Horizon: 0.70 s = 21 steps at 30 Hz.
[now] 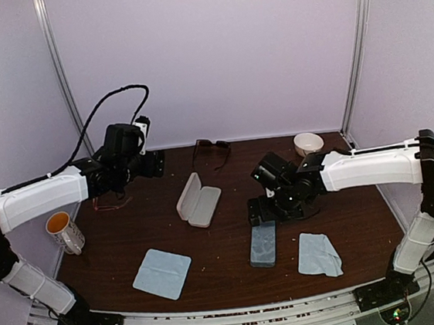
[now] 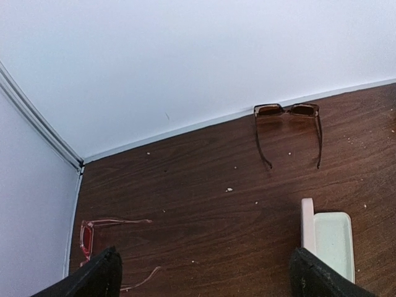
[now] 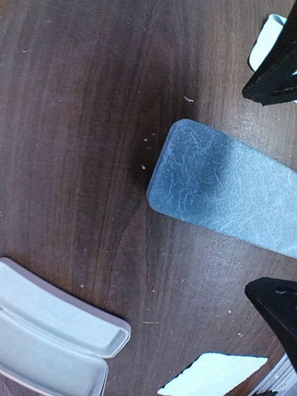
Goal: Organize the sunglasses
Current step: Place the opened sunglasses case at the center of the board, then move the sunglasses case to the center of the board.
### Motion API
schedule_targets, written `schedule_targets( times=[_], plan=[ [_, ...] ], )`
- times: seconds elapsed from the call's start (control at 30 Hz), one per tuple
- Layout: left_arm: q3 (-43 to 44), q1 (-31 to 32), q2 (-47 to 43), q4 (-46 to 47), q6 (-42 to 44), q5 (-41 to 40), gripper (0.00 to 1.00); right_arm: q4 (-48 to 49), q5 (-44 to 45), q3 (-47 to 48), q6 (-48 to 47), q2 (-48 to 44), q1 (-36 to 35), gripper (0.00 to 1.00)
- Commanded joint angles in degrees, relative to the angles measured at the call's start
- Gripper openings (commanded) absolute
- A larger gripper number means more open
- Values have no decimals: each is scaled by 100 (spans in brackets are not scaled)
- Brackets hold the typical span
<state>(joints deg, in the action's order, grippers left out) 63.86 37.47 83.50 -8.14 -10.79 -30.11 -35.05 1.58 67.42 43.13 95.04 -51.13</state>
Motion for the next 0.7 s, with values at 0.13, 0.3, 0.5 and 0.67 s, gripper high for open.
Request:
schedule_targets(
  times=[0.13, 0.3, 0.5, 0.67],
  plan=[
    [-25, -27, -38, -285, -100, -22, 98, -586, -394, 497, 440, 704, -96, 100],
    [-223, -31, -134, -246, -101, -41, 98, -670, -512, 691, 500, 1042, -116, 100],
    [-367, -34, -177, -177, -82, 4, 98, -768, -504, 871, 505, 1277, -125, 98],
    [-378, -38, -135, -163, -98, 76, 98, -913, -295, 1019, 462, 1376, -127, 88]
  ],
)
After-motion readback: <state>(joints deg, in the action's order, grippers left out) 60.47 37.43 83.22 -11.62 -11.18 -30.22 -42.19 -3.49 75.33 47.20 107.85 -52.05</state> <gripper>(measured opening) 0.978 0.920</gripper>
